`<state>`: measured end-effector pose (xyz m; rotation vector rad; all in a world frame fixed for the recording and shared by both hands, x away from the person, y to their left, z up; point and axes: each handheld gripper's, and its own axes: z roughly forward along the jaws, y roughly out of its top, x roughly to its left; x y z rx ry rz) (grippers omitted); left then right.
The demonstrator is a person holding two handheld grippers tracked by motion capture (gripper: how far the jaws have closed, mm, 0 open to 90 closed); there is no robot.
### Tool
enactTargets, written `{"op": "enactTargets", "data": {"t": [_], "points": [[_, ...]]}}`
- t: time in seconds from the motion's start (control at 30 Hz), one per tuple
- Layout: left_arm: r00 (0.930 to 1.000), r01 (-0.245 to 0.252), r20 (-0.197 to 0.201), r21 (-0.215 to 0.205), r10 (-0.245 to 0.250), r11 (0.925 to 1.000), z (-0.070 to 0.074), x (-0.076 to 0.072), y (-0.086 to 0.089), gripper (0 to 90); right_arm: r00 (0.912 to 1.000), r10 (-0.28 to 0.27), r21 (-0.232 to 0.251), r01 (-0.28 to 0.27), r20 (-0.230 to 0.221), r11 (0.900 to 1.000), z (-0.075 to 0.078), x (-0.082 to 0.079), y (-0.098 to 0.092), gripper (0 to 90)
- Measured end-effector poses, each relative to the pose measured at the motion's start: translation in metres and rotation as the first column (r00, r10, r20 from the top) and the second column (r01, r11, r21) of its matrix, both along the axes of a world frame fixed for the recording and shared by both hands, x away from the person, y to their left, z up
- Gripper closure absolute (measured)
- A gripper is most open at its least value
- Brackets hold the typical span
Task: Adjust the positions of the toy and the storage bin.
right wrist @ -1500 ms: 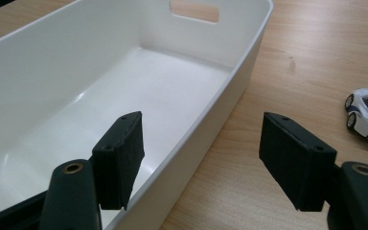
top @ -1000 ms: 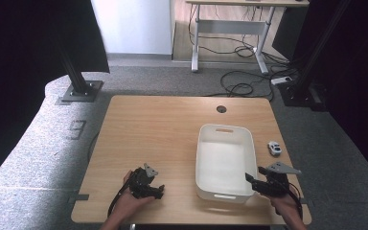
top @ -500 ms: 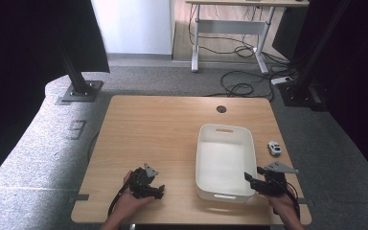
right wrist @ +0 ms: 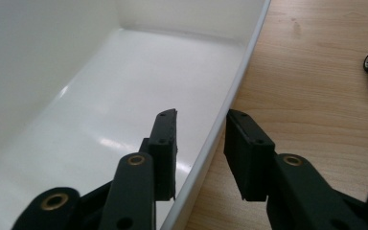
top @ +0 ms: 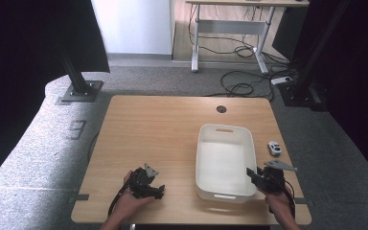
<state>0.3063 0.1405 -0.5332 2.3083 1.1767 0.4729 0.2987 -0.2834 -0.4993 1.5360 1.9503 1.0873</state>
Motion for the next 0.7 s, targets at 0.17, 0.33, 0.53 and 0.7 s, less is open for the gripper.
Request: {"op": "enactTargets", "data": {"t": [0.17,0.33,0.53,0.7], "points": [[1.0000,0.001,-0.002,0.001,-0.001,1.0000,0.000,0.000,0.000,13.3,0.9991,-0.042,-0.001,0.042,-0.002,0.999,0.002,0.000,0.003,70.4],[1.0000,0.003,-0.003,0.002,-0.003,1.0000,0.000,0.000,0.000,13.2,0.9984,-0.056,0.007,0.056,-0.004,0.998,0.002,0.000,0.003,71.0],[1.0000,0.001,-0.001,-0.003,-0.001,1.0000,0.000,0.000,0.000,13.2,0.9978,-0.066,0.012,0.066,-0.005,0.998,0.002,0.001,0.006,71.1],[1.0000,0.001,-0.006,-0.003,-0.001,1.0000,0.000,0.001,0.000,13.0,0.9972,-0.075,0.012,0.075,-0.002,0.997,0.002,0.003,0.013,71.0]]}}
